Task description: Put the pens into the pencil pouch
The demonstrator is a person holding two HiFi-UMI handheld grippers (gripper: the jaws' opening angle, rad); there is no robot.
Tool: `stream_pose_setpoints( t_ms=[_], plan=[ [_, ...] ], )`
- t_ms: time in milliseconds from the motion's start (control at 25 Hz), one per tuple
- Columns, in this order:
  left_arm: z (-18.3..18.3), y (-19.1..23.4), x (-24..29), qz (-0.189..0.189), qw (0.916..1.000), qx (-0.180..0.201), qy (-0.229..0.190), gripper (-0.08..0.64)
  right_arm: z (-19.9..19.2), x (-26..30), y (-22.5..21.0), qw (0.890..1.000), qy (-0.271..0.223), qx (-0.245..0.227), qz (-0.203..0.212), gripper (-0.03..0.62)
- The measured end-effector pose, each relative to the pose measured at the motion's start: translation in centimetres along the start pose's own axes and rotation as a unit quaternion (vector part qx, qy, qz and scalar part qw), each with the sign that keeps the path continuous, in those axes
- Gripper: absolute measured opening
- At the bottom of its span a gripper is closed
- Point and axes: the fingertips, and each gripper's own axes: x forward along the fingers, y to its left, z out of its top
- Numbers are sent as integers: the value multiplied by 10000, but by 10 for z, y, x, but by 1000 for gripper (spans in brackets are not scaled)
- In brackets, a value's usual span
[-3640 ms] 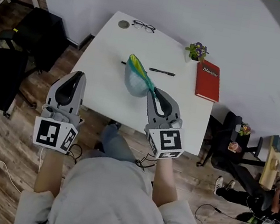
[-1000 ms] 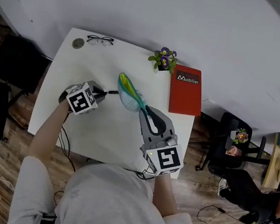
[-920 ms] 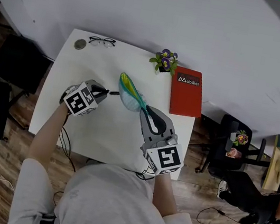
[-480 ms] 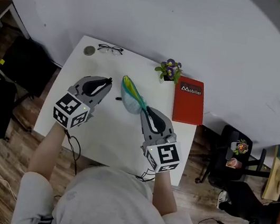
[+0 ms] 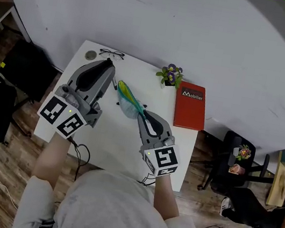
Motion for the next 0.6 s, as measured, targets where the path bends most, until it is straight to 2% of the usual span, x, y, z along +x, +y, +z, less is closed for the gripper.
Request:
stream_pose_setpoints(
  t_ms=[160,600],
  plan=[
    [2,-11,10,-94,9999,-3,-98,75,5,0,4,9999,-52,-25,84,58],
    [-36,-25,17,-248,9986,34,455,75,20,1,1,9991,-353,186,161,58]
  ],
)
